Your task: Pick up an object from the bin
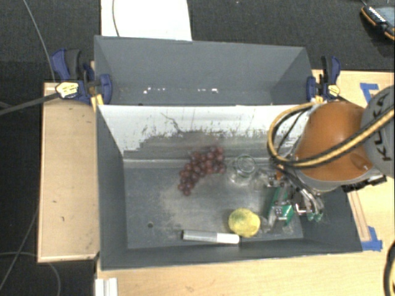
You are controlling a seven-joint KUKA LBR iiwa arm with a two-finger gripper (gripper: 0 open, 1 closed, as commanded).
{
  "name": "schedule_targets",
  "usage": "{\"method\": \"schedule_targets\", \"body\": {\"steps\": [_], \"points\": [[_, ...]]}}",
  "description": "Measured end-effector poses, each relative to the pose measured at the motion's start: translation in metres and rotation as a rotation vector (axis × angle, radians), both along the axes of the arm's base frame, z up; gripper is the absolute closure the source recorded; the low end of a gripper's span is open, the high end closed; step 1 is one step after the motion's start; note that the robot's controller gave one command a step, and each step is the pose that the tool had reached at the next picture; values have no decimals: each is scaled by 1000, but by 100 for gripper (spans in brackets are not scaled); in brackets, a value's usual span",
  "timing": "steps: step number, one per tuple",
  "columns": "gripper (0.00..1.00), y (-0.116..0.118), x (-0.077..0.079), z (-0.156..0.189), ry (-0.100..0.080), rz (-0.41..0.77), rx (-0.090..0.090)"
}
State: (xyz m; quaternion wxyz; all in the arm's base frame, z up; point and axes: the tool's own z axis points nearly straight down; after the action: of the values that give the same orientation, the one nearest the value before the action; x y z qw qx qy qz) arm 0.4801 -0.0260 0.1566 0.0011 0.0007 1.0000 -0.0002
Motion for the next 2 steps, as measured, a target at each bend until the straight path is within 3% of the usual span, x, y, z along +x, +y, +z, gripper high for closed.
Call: {"method": "schedule_targets", "body": {"steps": [1,2], "points": [[0,0,0,0,0,0,0],[0,-2,-1,-51,0,499,-1]]}}
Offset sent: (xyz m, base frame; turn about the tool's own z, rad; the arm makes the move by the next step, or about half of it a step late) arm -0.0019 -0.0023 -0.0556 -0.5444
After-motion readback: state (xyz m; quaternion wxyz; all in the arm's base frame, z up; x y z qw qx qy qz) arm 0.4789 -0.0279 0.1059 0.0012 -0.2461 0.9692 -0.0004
